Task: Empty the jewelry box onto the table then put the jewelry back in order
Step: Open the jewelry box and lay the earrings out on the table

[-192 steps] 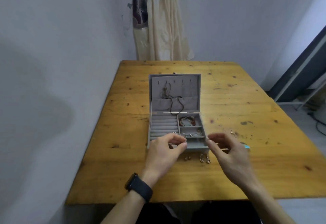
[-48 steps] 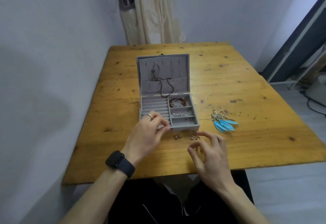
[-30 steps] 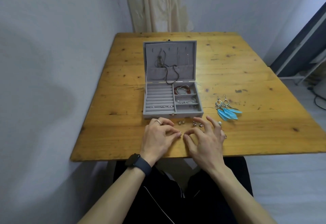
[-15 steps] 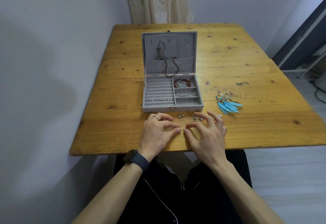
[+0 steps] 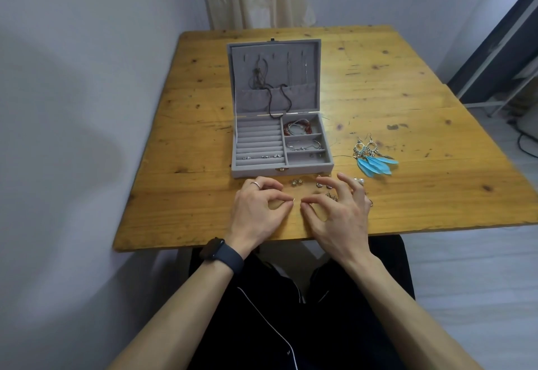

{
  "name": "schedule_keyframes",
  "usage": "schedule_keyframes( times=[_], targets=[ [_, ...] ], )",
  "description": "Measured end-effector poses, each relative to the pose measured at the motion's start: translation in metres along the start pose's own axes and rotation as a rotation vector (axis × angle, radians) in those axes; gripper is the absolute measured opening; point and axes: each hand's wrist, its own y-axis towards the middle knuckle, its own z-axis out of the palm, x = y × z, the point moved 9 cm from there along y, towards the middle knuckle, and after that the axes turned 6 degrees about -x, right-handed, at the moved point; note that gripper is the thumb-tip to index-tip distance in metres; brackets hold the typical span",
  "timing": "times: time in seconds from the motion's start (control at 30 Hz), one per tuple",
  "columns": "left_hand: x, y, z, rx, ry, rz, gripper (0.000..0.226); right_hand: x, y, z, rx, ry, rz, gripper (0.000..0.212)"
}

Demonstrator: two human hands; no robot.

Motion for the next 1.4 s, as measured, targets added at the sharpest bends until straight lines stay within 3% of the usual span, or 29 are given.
schedule_keyframes(
  times=[0.37,1.13,1.27,1.4],
  targets=[
    [-0.008,0.000,0.004,-0.003,0.121,0.011,0.010,0.001,0.003,0.000,-0.025,0.000,0.016,0.016],
    [-0.001,0.000,-0.011,0.035,-0.029,0.009,0.015,0.006,0.007,-0.009,-0.053,0.047,0.005,0.007],
    [0.010,0.020,-0.053,-0.098,-0.025,0.015,0.018,0.024,0.029,-0.020,-0.112,0.109,-0.045,0.008],
    [0.035,0.052,-0.079,-0.159,0.060,-0.069,0.017,0.053,0.062,-0.004,-0.040,0.045,-0.117,0.014]
  ],
)
